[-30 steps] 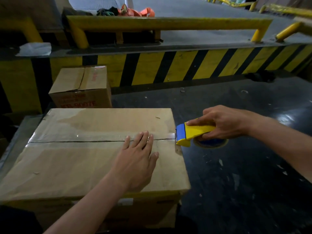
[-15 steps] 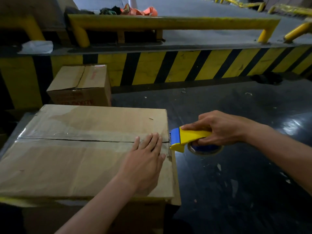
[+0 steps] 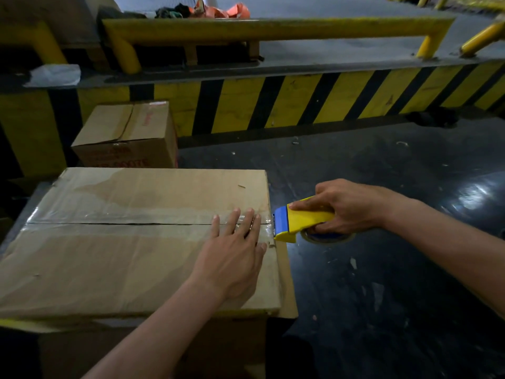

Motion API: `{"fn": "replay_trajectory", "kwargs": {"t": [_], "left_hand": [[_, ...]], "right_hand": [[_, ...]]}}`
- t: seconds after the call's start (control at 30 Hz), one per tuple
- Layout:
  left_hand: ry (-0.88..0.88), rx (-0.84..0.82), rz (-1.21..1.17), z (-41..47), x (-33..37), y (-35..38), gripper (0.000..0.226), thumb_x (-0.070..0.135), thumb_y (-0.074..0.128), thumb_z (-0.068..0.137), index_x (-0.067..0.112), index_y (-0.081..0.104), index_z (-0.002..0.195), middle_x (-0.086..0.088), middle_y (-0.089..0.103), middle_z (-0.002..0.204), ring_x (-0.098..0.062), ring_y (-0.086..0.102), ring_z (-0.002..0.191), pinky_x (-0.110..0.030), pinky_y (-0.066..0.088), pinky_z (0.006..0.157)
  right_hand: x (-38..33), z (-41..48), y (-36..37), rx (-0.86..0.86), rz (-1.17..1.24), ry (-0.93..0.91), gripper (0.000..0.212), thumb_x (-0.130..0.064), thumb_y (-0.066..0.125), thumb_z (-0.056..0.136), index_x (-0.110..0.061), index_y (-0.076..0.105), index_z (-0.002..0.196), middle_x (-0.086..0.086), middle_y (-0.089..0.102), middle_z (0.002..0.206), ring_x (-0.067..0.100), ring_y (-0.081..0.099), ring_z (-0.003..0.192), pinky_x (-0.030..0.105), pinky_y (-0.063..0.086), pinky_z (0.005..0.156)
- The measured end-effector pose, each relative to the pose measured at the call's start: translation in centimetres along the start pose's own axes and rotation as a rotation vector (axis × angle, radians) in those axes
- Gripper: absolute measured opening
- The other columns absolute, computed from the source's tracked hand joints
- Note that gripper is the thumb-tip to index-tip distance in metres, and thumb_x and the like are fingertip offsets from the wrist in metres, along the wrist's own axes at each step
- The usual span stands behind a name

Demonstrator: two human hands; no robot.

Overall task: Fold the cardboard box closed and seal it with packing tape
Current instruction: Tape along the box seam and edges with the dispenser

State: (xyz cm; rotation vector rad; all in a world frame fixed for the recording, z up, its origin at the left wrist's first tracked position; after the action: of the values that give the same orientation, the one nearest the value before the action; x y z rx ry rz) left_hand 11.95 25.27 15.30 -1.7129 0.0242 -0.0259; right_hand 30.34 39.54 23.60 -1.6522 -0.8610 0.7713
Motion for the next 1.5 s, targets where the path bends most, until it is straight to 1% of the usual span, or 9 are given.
{"fn": "replay_trajectory", "kwargs": {"t": [0.37,0.5,0.67,0.8,0.93,1.13,1.27,1.37,1.5], "left_hand": [[-0.008,-0.017,0.034,0.7,0.4,0.8,0.065,0.052,0.001,0.105,0.02,-0.016,0.159,-0.003,-0.018,0.168,-0.028,-0.019,0.154,-0.057,-0.002,0.125],[-0.005,-0.034,0.07,1.0,0.6,1.1,0.067,0.053,-0.002,0.102,0.021,-0.018,0.158,-0.003,-0.018,0.168,-0.029,-0.016,0.154,-0.057,-0.001,0.125],[-0.005,-0.024,0.079,0.8,0.8,1.0,0.067,0.053,-0.001,0.103,0.021,-0.018,0.158,-0.003,-0.018,0.168,-0.029,-0.016,0.154,-0.057,0.0,0.125],[0.001,-0.005,0.059,0.5,0.7,0.7,0.066,0.053,0.0,0.104,0.021,-0.018,0.159,-0.002,-0.019,0.167,-0.027,-0.018,0.154,-0.057,-0.001,0.125],[0.007,-0.006,0.04,0.1,0.6,0.7,0.066,0.053,0.001,0.104,0.021,-0.019,0.158,-0.001,-0.021,0.167,-0.026,-0.022,0.152,-0.056,-0.002,0.125],[0.001,0.009,0.057,0.3,0.6,1.3,0.066,0.054,-0.002,0.103,0.022,-0.018,0.158,-0.001,-0.019,0.168,-0.027,-0.02,0.153,-0.057,-0.002,0.125],[0.011,0.003,0.067,0.3,0.8,1.2,0.065,0.052,-0.001,0.104,0.021,-0.017,0.159,-0.002,-0.018,0.168,-0.028,-0.018,0.153,-0.057,0.0,0.125],[0.008,0.012,0.038,-0.2,0.7,0.8,0.065,0.052,-0.001,0.104,0.021,-0.017,0.159,0.0,-0.019,0.168,-0.027,-0.019,0.153,-0.057,0.0,0.125],[-0.017,0.042,-0.007,-0.5,-1.1,-0.3,0.065,0.052,-0.001,0.104,0.022,-0.015,0.159,0.004,-0.018,0.167,-0.026,-0.017,0.154,-0.057,0.002,0.125]], "right_hand": [[-0.6,0.9,-0.6,-0.067,0.021,0.053,0.057,-0.05,0.059,0.089,-0.052,0.039,0.142,-0.021,0.038,0.088,0.005,0.043,0.092,0.028,0.045,0.081],[-0.3,1.0,-0.2,-0.093,0.134,0.103,0.05,-0.055,0.061,0.086,-0.052,0.049,0.135,-0.014,0.058,0.116,0.007,0.053,0.089,0.031,0.05,0.076],[0.1,1.4,-0.2,-0.135,0.272,0.17,0.039,-0.058,0.066,0.078,-0.059,0.06,0.117,-0.013,0.069,0.093,0.015,0.059,0.077,0.042,0.051,0.07],[-0.4,1.2,-1.1,-0.149,0.244,0.191,0.04,-0.053,0.069,0.08,-0.054,0.062,0.12,-0.014,0.067,0.094,0.012,0.057,0.077,0.031,0.043,0.064],[-1.2,1.3,-1.6,-0.17,0.151,0.161,0.049,-0.051,0.067,0.084,-0.051,0.054,0.131,-0.013,0.061,0.115,0.011,0.055,0.091,0.028,0.045,0.075],[-0.9,0.9,-0.6,-0.156,0.364,0.197,0.028,-0.051,0.069,0.079,-0.051,0.07,0.107,-0.014,0.072,0.088,0.017,0.063,0.087,0.041,0.052,0.078],[-1.5,0.4,-1.0,-0.095,0.209,0.199,0.04,-0.055,0.067,0.079,-0.054,0.062,0.118,-0.016,0.067,0.098,0.01,0.057,0.079,0.035,0.05,0.071],[-1.5,-0.2,-0.6,-0.168,0.077,0.162,0.05,-0.053,0.066,0.082,-0.047,0.056,0.13,-0.014,0.061,0.113,0.007,0.056,0.086,0.03,0.049,0.077],[0.3,-1.9,0.6,-0.139,0.006,0.172,0.056,-0.052,0.064,0.083,-0.05,0.048,0.137,-0.02,0.047,0.098,0.006,0.045,0.093,0.027,0.039,0.079]]}}
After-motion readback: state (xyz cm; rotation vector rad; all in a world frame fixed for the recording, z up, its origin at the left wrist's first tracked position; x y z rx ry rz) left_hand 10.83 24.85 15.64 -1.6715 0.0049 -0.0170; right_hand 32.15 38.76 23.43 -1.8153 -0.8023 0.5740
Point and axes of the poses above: each hand's wrist, its own z-axis towards the middle knuckle, its own y-axis out of the palm, x = y × z, the point moved 3 cm from there along z, towards the middle knuckle
